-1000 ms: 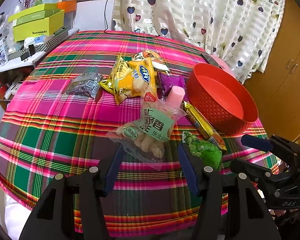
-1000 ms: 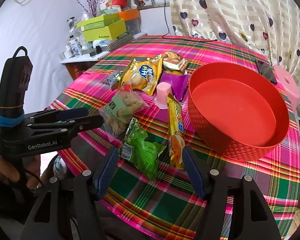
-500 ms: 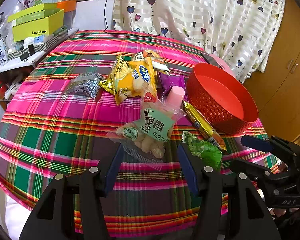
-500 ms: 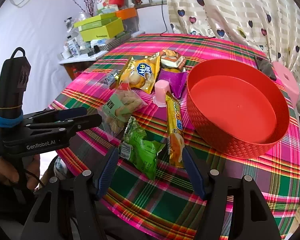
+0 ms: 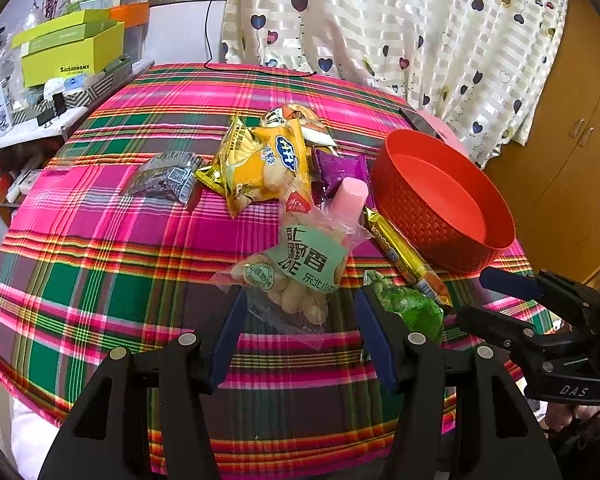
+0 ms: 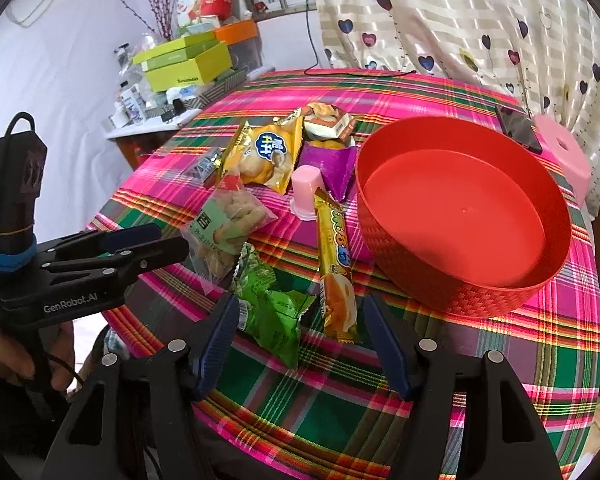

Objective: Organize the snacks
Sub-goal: 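Grasp the clear peanut bag with the left tool while the right tool grasps the yellow wafer stick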

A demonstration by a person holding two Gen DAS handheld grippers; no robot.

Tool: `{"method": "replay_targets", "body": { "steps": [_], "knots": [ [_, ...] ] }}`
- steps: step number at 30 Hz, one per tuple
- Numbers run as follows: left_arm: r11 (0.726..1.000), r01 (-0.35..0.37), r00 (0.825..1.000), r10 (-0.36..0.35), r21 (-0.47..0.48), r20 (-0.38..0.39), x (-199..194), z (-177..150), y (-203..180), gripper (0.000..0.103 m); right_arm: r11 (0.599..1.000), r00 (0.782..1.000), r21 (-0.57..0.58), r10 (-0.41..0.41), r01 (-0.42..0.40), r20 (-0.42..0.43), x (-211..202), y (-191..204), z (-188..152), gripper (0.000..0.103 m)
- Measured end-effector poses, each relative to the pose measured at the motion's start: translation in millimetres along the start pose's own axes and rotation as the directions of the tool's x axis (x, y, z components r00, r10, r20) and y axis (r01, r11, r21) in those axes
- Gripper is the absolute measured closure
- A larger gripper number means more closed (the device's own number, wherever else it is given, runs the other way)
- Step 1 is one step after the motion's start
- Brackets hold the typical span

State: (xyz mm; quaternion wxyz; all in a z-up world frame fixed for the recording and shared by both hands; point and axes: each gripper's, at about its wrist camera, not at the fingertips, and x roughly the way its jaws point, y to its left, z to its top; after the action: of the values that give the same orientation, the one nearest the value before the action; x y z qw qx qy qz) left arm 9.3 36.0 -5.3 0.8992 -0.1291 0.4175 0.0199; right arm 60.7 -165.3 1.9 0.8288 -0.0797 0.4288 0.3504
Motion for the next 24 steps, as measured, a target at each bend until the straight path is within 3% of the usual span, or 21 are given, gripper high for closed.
{"method": "replay_targets", "body": {
  "steps": [7,15,24],
  "knots": [
    [1.000,0.021,1.000,-0.022,0.018,0.018,3.5,8.6,2.1,0.045,1.000,1.000,0.014,-0.020,0.020,-0.010,11.3,-2.8,8.1,0.051],
    [0.997,0.049,0.999,-0.049,0.061,0.000,16.5,16.0,2.9,0.045,0.999,0.999,0.046,-0.026,0.028,-0.039,30.7,-11.1,14.5,0.058],
    [0.991,0.037,0.999,-0.033,0.127,-0.033,37.6,18.0,-0.2,0.045,0.996,0.996,0.066,-0.050,0.055,-0.072,49.7,-19.3,17.6,0.062]
  ]
}}
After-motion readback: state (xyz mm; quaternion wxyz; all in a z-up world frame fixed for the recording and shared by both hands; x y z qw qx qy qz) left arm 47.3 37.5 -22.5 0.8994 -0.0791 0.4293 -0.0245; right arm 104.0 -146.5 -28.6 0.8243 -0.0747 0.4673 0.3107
